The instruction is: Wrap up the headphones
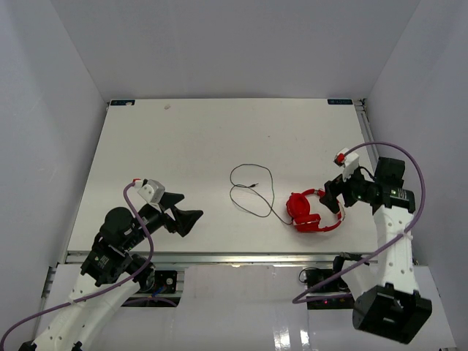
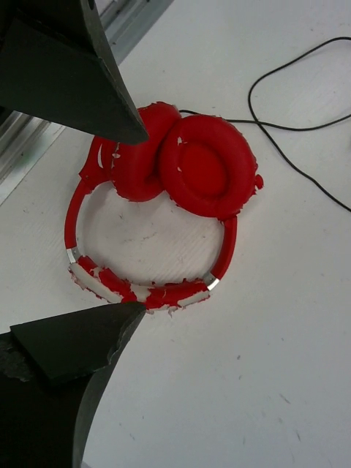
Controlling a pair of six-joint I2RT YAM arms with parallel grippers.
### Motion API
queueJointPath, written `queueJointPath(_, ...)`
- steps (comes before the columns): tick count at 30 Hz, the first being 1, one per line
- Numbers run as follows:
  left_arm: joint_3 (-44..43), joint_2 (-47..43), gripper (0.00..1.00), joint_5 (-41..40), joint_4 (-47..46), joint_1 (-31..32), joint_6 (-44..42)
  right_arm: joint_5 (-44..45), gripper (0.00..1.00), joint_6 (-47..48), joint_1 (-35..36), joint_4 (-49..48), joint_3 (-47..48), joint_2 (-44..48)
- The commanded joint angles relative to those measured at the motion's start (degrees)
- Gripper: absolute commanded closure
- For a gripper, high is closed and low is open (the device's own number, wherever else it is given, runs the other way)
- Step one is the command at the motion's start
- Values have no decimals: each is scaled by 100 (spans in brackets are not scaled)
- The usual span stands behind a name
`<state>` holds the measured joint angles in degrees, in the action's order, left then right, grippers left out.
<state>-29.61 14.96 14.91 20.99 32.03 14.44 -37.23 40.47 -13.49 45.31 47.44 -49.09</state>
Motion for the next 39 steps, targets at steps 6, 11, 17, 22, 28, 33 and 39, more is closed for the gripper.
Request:
queueJointPath(6,25,10,2,192,-36,-4,-51,991,9,902,-188,236,488,-1487)
queueJointPath(11,25,16,2,296,-68,-4,-82,1367,9,894,-215,-224,280,-1964)
queueJointPath(17,27,-54,2,328,-71,-4,-90,1587,12,672,-206,-691,216,-2771)
queueJointPath(22,34,-111,2,362,-99,-4,-99,1735,16,590,-166,-1064,83,-3153)
queueJointPath(28,34,-57,2,399,-95,-4,-110,2011,22,501,64,-1455,-139,-3498)
queueJointPath(33,42,-68,2,388,-95,-4,-101,2169,30,425,265,-1652,-331,-3573)
queueJointPath(39,43,-13,2,397,-95,-4,-116,2417,38,355,458,-1991,-645,-3580)
